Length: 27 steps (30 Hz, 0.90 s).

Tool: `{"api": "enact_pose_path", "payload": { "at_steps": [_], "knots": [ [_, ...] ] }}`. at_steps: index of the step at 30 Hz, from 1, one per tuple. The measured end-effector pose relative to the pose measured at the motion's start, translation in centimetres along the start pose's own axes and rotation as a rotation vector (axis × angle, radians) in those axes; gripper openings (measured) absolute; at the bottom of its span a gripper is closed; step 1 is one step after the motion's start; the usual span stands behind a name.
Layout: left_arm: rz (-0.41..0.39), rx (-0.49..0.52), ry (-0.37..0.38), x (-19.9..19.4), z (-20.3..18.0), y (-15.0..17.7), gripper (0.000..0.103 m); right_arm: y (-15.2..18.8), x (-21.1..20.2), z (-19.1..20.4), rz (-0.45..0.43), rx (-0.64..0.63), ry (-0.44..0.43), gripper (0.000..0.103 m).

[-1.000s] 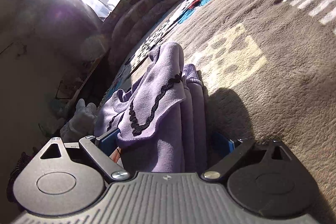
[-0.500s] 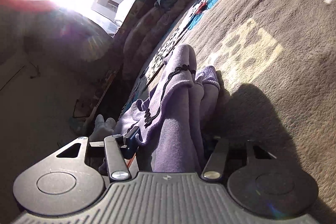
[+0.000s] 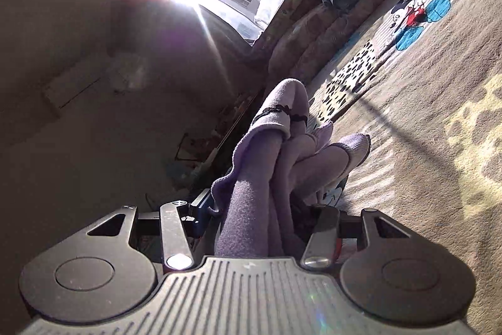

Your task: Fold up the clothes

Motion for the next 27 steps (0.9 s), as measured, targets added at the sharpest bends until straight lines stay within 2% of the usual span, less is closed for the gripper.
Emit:
{"api": "enact_pose_path", "payload": {
  "at_steps": [2,3,4,5,6,8,9,11,12,15,19,20,21,23,27],
  "knots": [
    [-0.034,0.003,-0.022,-0.8,0.8,-1.2,0.051,0.7,1.9,-0.2,0.034,-0.022,0.016,0.051],
    [-0.026,0.007,-0.072,-0.8,1.9,-1.3,0.051,1.5,3.0,-1.7,0.072,-0.019,0.087,0.051],
    [-0.005,0.014,-0.146,-0.6,3.4,-1.1,0.052,2.8,3.7,-3.6,0.121,-0.006,0.191,0.058],
    [0.017,0.021,-0.219,-0.4,4.9,-1.0,0.062,3.7,3.7,-4.9,0.134,-0.015,0.260,0.064],
    [0.036,0.010,-0.273,-0.5,6.3,-0.7,0.066,4.5,3.7,-6.1,0.145,-0.025,0.328,0.064],
    [0.072,-0.034,-0.358,-0.9,9.1,-0.1,0.066,5.2,2.9,-6.5,0.131,0.013,0.292,0.064],
    [0.072,-0.040,-0.369,-1.2,9.5,-0.1,0.067,5.5,2.1,-6.5,0.111,0.021,0.273,0.072],
    [0.052,-0.032,-0.352,-1.8,9.2,-0.8,0.076,5.4,1.7,-6.7,0.094,0.031,0.253,0.082],
    [0.046,-0.028,-0.355,-2.1,9.2,-1.0,0.077,5.3,1.6,-6.8,0.091,0.040,0.246,0.082],
    [0.047,-0.026,-0.368,-2.4,9.8,-0.9,0.077,5.7,2.1,-7.3,0.121,0.097,0.214,0.082],
    [0.079,-0.011,-0.346,-0.9,9.2,0.1,0.073,7.0,4.2,-7.1,0.194,0.024,0.230,0.080],
    [0.086,-0.005,-0.341,-0.5,9.0,0.3,0.072,7.2,4.5,-7.0,0.199,0.025,0.220,0.077],
    [0.094,0.001,-0.336,-0.1,8.8,0.6,0.071,7.3,4.6,-7.1,0.201,0.039,0.205,0.069],
    [0.091,-0.001,-0.319,0.3,8.6,0.6,0.057,7.2,4.7,-7.0,0.197,0.061,0.176,0.057],
    [0.059,0.024,-0.267,0.3,7.4,-0.1,0.049,6.4,4.6,-5.7,0.162,0.062,0.124,0.051]
  ]
}}
Point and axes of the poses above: each gripper's, at about its wrist camera, not at the fingertips, and x roughly the way its jaws point, z to its left, y to its underside, the point moved 10 cm from there along x, roughly the way its jaws point, and after that the axes turned 1 degree about x, right-handed, at the moved point
